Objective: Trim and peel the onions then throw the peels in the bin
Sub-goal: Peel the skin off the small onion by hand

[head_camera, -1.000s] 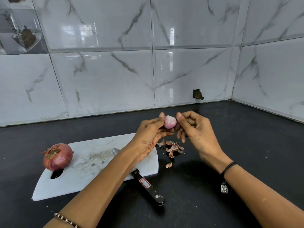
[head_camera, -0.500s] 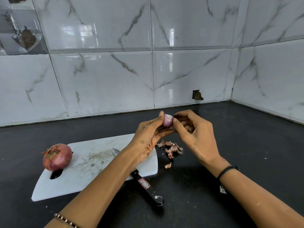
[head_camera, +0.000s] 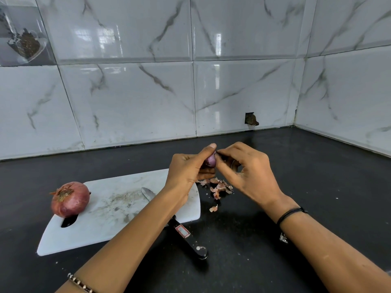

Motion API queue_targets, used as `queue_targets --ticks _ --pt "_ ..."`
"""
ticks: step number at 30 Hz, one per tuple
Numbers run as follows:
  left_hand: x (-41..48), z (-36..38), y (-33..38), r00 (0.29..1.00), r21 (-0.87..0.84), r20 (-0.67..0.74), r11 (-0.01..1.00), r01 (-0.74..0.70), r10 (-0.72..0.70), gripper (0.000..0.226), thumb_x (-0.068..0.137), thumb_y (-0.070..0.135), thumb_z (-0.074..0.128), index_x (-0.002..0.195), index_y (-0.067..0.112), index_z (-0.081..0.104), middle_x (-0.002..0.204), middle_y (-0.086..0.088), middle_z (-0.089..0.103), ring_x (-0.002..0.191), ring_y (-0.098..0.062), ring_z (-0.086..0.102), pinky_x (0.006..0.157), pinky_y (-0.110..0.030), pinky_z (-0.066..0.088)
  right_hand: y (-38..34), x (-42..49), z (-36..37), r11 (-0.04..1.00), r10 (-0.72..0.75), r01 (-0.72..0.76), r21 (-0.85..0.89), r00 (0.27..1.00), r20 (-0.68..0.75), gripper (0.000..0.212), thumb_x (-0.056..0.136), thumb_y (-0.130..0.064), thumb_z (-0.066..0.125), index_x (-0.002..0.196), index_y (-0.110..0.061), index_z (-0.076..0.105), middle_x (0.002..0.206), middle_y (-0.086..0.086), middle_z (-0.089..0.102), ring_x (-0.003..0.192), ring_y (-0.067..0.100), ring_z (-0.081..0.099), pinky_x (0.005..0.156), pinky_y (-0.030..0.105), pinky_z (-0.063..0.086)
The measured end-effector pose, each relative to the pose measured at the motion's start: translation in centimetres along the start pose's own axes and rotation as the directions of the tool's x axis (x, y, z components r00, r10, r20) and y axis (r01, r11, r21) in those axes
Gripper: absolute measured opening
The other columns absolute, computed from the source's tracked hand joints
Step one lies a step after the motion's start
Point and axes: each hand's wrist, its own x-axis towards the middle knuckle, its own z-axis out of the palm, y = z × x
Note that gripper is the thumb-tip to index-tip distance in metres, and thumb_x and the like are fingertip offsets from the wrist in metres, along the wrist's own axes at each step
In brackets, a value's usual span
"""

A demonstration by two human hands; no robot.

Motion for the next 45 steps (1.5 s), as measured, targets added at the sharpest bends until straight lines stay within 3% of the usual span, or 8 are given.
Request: queue_targets --ticks 5,12,17,26,31,36,41,45 --pt "-0.07 0.12 -0.28 0.999 0.085 -0.044 0.996 -0.008 0.012 0.035 0.086 0.037 0.080 0.083 0.001 0.080 0.078 -0.013 0.078 0.074 -0.024 0.078 0.076 -0.038 0.064 0.13 -0.16 0.04 0.998 -0.012 0.018 -0.068 0.997 0.082 0.034 0.097 -0.039 0.062 0.104 -0.009 0.077 0.087 0.000 0.066 0.071 0.014 0.064 0.063 0.035 0.055" --pt "0.10 -0.16 -0.21 1.000 0.097 -0.015 0.995 0.021 -0.020 0.035 0.088 0.032 0.079 0.083 -0.004 0.078 0.076 -0.018 0.076 0.072 -0.026 0.077 0.074 -0.038 0.065 0.12 -0.17 0.22 0.990 -0.041 0.057 -0.130 0.992 0.121 0.038 0.098 -0.037 0.054 0.103 -0.004 0.073 0.089 0.003 0.064 0.070 0.020 0.062 0.062 0.040 0.055" --pt "0.18 -0.35 0.31 0.996 0.021 0.036 0.997 0.076 -0.076 0.036 0.086 0.029 0.080 0.090 -0.007 0.076 0.077 -0.020 0.075 0.064 -0.020 0.073 0.062 -0.029 0.063 0.60 -0.20 0.32 0.991 -0.025 0.036 -0.125 0.996 0.090 0.012 0.094 -0.011 0.068 0.104 -0.005 0.071 0.091 0.003 0.064 0.075 0.013 0.057 0.070 0.024 0.049" --pt "0.27 -0.35 0.40 0.997 -0.058 0.027 0.996 0.073 -0.071 0.036 0.085 0.033 0.080 0.089 -0.003 0.076 0.086 -0.023 0.076 0.065 -0.021 0.072 0.060 -0.023 0.059 0.32 0.22 0.28 0.994 0.041 -0.042 -0.102 0.999 -0.012 0.007 0.096 -0.009 0.066 0.101 -0.006 0.071 0.090 0.000 0.062 0.073 0.010 0.055 0.069 0.019 0.047" --pt "0.48 -0.58 0.21 0.999 -0.033 0.002 0.999 0.033 -0.033 0.031 0.086 0.034 0.078 0.087 0.002 0.079 0.082 -0.018 0.077 0.075 -0.027 0.075 0.074 -0.032 0.064 -0.13 0.09 -0.07 0.999 0.034 -0.032 -0.034 0.998 0.049 0.015 0.096 -0.023 0.071 0.105 -0.011 0.072 0.089 -0.003 0.062 0.073 0.010 0.058 0.066 0.019 0.049" --pt "0.37 -0.34 -0.15 0.999 0.051 -0.015 0.998 -0.047 0.048 0.034 0.086 0.040 0.078 0.086 0.007 0.082 0.085 -0.014 0.078 0.085 -0.030 0.077 0.091 -0.042 0.061 -0.19 0.09 0.02 0.999 0.023 -0.020 -0.042 0.996 0.088 0.012 0.094 -0.019 0.073 0.106 -0.016 0.073 0.087 -0.004 0.061 0.070 0.011 0.057 0.065 0.022 0.048" --pt "0.08 -0.30 -0.27 0.987 0.209 -0.017 0.966 -0.154 0.161 0.029 0.089 0.041 0.076 0.080 0.015 0.083 0.076 -0.004 0.078 0.075 -0.019 0.077 0.088 -0.040 0.062 -0.08 0.07 0.24 0.995 0.097 -0.096 -0.017 0.989 0.108 0.015 0.094 -0.027 0.066 0.095 -0.013 0.071 0.083 -0.004 0.059 0.069 0.012 0.055 0.064 0.025 0.047" --pt "0.09 -0.18 -0.37 0.989 0.250 0.000 0.957 -0.144 0.149 0.029 0.089 0.043 0.075 0.081 0.017 0.083 0.076 -0.002 0.078 0.075 -0.017 0.077 0.086 -0.035 0.061 0.25 0.14 0.33 0.979 0.200 -0.197 -0.048 0.977 0.077 0.015 0.092 -0.028 0.068 0.093 -0.012 0.064 0.086 -0.004 0.058 0.073 0.012 0.054 0.066 0.022 0.046"
